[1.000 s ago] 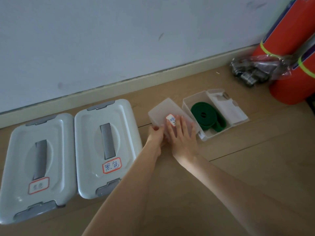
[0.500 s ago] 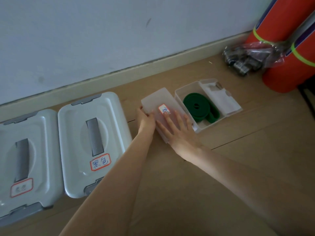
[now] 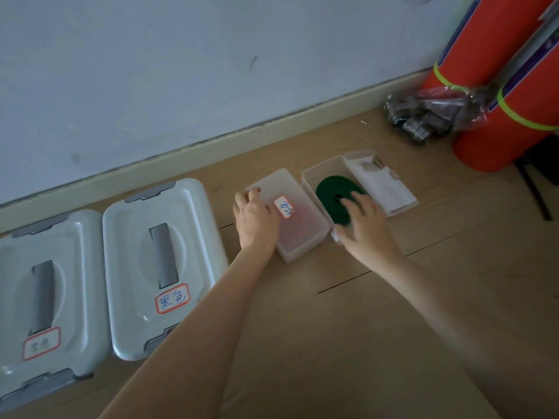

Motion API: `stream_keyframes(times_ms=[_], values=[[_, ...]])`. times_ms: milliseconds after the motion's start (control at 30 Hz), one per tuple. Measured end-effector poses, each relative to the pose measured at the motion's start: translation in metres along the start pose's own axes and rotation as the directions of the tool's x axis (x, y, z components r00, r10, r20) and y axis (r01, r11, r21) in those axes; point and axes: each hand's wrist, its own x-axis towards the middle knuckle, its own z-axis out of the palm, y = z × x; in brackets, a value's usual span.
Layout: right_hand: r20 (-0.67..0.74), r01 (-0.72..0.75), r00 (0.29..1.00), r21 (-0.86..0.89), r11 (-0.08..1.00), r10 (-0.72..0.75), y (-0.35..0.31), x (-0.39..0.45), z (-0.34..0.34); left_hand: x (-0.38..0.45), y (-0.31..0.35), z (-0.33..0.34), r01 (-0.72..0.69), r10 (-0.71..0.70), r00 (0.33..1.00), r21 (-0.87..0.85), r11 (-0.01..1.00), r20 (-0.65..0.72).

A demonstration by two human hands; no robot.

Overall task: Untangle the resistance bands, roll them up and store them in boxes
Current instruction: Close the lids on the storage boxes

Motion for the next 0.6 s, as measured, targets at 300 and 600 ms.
stream_keyframes(times_ms=[300, 600], values=[[0.448, -0.365, 0.634, 0.892, -0.268, 0.63, 0.076, 0.026, -0.017, -0.015, 0.023, 0.058, -0.598, 0.459, 0.801, 0.473, 0.647, 0.385], [0.164, -0.008, 0.986, 0.031, 0.999, 0.002, 0.056, 0.025, -0.028, 0.007, 0.063, 0.054, -0.099, 0.036, 0.966, 0.239, 0.966, 0.255]])
